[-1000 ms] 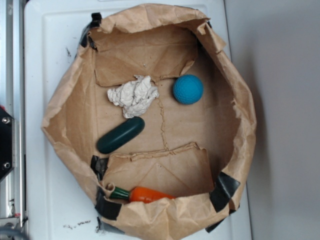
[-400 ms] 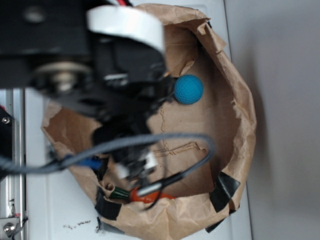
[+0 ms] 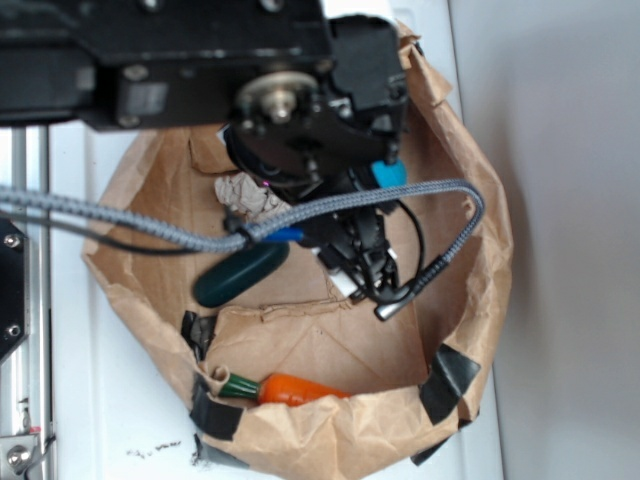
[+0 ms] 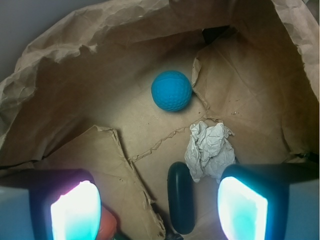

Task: Grab the white paper.

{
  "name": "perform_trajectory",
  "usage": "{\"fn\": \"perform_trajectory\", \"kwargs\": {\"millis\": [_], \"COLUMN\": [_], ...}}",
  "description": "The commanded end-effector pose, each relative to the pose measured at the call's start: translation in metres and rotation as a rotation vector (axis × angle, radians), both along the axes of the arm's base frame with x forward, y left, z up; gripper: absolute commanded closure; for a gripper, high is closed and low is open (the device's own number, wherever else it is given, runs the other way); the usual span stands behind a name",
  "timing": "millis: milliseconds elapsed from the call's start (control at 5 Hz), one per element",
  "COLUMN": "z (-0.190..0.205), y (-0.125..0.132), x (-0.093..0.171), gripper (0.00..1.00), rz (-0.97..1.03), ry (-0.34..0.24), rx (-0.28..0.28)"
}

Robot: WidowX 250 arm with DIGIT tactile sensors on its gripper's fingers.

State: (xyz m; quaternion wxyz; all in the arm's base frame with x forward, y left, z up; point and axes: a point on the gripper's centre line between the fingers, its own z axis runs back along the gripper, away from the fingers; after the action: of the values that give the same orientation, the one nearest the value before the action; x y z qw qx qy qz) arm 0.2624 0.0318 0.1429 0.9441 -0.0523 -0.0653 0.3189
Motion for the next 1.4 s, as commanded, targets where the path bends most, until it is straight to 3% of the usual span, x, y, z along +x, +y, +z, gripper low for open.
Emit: {"fn": "perform_trajectory", "kwargs": {"millis": [0,200,400,600,800,1000,1200], "z": [0.009,0.009,-0.020,-0.044,-0.066,-0.078,-0.090], "y": [0.012,0.012,0.022,0.030,0.033,0.034,0.038], "x": [-0.001,-0.001,-0.017,-0.032,-0.031,-0.022,-0.008], "gripper": [0.00,0.00,0.00,0.00,0.00,0.00,0.00], "rz": [0.028,0.028,-0.003,-0.037,-0.081,-0.098,-0.051], "ry": [-0.036,-0.036,0.004,0.017,0.054,0.072,0.068], "rx": [0.004,0.004,0.033,0.099,0.135,0.129,0.154]}}
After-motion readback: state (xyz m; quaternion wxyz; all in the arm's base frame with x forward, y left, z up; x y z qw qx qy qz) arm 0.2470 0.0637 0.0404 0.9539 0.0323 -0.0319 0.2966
